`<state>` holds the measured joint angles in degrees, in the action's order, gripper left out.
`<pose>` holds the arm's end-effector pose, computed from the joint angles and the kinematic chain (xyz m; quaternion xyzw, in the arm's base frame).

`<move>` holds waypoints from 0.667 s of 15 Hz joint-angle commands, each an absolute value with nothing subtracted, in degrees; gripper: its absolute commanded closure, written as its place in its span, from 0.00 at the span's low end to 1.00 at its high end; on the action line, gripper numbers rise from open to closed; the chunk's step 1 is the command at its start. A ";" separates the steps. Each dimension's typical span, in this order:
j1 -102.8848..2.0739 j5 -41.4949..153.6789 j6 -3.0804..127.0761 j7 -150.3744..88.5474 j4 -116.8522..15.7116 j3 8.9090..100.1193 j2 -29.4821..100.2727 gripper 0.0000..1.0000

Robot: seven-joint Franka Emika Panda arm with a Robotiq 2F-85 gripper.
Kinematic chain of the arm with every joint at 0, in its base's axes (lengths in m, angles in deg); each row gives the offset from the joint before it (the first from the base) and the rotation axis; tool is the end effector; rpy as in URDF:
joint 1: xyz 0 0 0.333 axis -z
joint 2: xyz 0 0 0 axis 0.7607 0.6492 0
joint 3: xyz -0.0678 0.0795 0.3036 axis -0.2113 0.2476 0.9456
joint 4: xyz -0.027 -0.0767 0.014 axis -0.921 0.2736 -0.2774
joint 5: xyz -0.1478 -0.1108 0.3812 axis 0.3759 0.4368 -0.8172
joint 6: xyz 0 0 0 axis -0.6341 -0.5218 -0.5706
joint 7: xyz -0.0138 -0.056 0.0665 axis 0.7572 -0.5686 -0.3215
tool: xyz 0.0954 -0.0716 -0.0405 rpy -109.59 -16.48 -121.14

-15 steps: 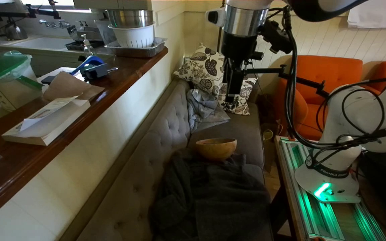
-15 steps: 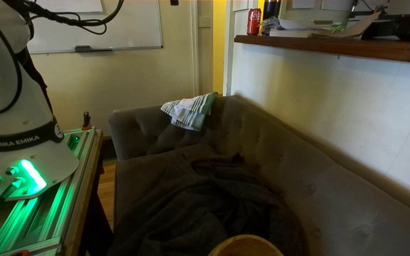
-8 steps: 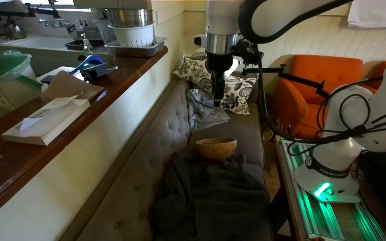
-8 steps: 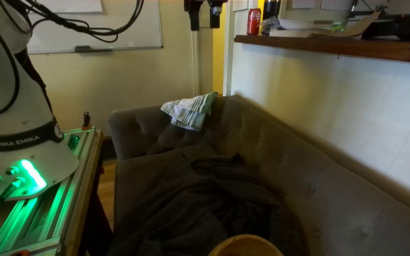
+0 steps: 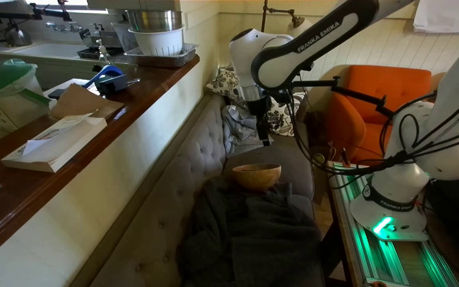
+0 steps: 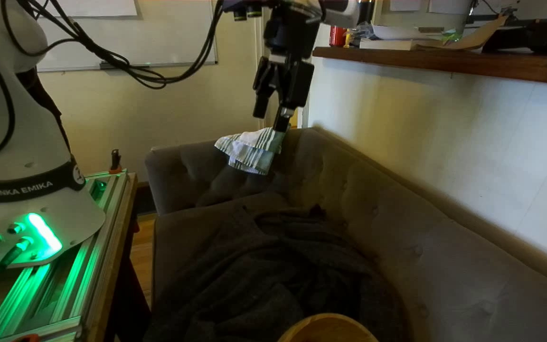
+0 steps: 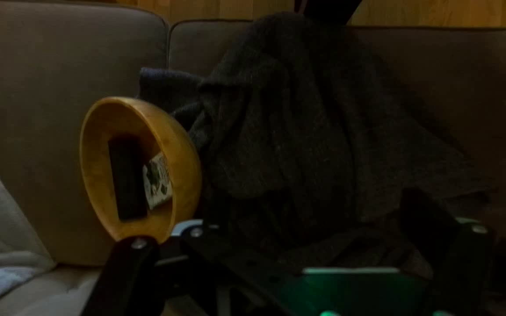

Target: Pick up the bowl and put it on the shelf

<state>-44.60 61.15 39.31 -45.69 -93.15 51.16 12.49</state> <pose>0.4575 -0.1106 0.3209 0.9879 0.0188 -0.1522 0.0240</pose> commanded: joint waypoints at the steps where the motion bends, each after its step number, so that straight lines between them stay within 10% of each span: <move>1: -43.58 61.11 38.57 -44.64 -92.85 51.08 14.41 0.00; 10: -40.18 54.83 37.09 -51.54 -90.97 47.94 19.76 0.00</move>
<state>-42.67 59.69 37.38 -43.93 -91.33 50.05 18.09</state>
